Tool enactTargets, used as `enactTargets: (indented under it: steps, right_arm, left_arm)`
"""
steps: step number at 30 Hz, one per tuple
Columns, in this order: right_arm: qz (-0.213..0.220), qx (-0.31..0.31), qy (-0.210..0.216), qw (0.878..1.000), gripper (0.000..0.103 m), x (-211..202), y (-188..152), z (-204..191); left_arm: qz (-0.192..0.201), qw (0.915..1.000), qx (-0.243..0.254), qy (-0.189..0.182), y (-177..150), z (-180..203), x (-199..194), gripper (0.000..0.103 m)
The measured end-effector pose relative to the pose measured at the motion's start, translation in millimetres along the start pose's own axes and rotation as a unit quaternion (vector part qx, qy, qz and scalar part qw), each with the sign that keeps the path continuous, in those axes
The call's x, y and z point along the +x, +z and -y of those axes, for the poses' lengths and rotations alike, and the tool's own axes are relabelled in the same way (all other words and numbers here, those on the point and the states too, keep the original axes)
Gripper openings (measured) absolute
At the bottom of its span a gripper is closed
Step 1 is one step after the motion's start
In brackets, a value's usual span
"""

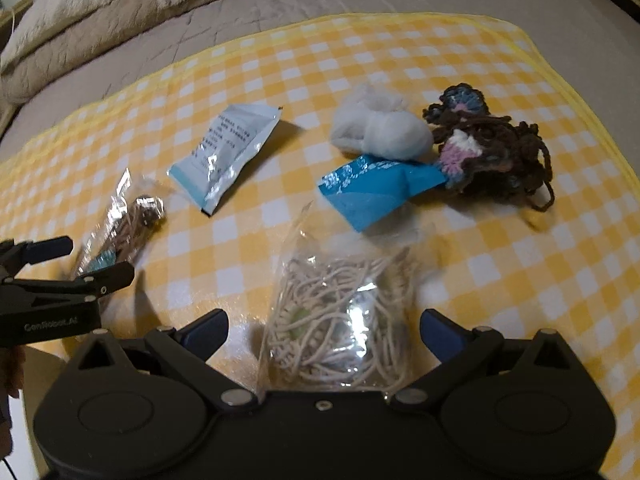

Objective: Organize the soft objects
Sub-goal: 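Grasp the beige cord bag with the right tool while the left tool grasps the teal-leaf cord bag, then carry both cord bags over the white box with both tools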

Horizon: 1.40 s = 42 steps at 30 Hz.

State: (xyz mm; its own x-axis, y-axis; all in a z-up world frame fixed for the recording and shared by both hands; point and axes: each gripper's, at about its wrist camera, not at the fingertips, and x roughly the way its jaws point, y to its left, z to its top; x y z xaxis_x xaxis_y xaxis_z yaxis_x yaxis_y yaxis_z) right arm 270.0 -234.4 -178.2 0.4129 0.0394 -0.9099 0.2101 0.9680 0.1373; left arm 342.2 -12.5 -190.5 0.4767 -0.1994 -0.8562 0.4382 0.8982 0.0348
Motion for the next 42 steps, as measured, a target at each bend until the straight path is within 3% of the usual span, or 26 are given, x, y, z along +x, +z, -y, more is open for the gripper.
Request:
enactTargets:
  steps: [4,7,9,15,18,28,42]
  right_arm:
    - [-0.005,0.014,0.004,1.000,0.089,0,0,4]
    - [-0.006,0.009,-0.006,1.000,0.080,-1,1,4]
    - [-0.006,-0.001,-0.007,1.000,0.077,-2,0,3]
    - [-0.010,-0.039,0.011,0.999,0.069,-4,-1,-3]
    - [-0.016,-0.045,0.024,0.999,0.067,-7,-2,-4]
    - [0.009,-0.060,0.044,0.997,0.066,-41,-9,-2]
    - [0.083,-0.060,0.063,0.993,0.066,-114,-26,-1]
  left_arm:
    - [0.001,0.9995,-0.031,0.000,3,-3,1,0.082]
    - [0.001,0.9996,-0.029,0.004,4,1,2,0.078]
    - [0.003,0.9995,-0.030,0.000,5,2,1,0.065]
    - [-0.004,0.9989,-0.046,-0.004,7,7,-3,0.043]
    - [-0.001,0.9981,-0.062,-0.004,7,8,-8,0.037]
    - [0.034,0.9951,-0.093,-0.006,5,14,-56,0.036]
    - [0.094,0.9881,-0.121,0.011,-30,14,-179,0.036]
